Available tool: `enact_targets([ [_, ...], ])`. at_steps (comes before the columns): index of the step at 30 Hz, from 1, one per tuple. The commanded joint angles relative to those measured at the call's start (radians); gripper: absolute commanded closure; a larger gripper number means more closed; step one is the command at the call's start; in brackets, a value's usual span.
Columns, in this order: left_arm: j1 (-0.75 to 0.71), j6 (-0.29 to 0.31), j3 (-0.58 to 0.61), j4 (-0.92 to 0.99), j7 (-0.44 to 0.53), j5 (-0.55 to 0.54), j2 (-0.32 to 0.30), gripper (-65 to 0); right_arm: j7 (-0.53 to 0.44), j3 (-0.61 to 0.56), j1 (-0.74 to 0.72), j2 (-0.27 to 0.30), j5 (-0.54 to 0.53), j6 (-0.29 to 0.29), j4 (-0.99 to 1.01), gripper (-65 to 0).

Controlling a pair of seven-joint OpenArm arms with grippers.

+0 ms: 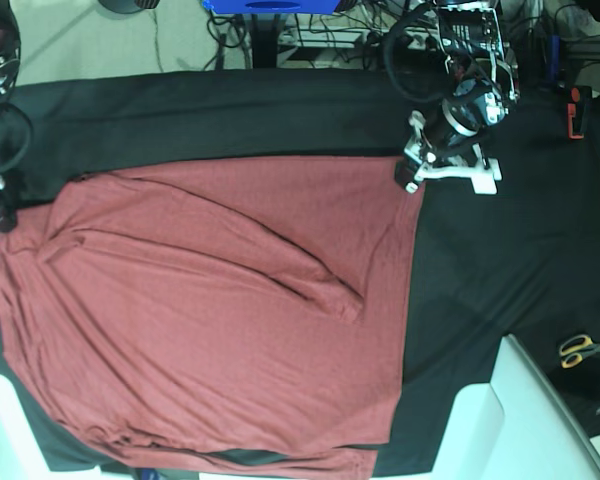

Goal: Fold the T-shirt properly

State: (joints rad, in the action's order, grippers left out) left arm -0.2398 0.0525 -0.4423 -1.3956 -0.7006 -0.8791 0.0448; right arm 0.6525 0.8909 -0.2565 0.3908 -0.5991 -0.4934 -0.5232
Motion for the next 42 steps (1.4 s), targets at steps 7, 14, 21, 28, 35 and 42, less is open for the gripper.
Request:
enact_targets([
  [7,-0.062,0.01,-0.008,-0.077,0.006,-0.013,-0.015,0.0,0.003,0.004,0.035,0.023,-0.018,-0.008,-0.025,0.0],
  [14,-0.131,0.008,-0.003,-0.118,0.006,-0.13,-0.061,0.0,0.005,0.003,0.078,0.023,-0.018,-0.014,-0.025,0.0],
  [21,-0.174,0.008,-0.01,-0.116,0.006,-0.174,-0.095,0.0,0.062,0.006,0.108,0.02,-0.018,-0.015,-0.082,0.0],
  [28,-0.181,0.008,-0.003,-0.12,0.006,-0.174,-0.095,0.0,0.158,0.012,0.176,-0.051,-0.022,-0.006,-0.289,0.0],
  [35,-0.227,0.008,-0.01,-0.169,0.008,-0.174,-0.095,0.0,0.206,0.058,0.202,-0.066,-0.014,-0.006,-0.318,0.0],
  [42,-0.277,0.007,-0.011,-0.232,0.008,-0.174,-0.095,0.0,0.231,0.058,0.237,-0.065,-0.017,-0.006,-0.32,0.0],
])
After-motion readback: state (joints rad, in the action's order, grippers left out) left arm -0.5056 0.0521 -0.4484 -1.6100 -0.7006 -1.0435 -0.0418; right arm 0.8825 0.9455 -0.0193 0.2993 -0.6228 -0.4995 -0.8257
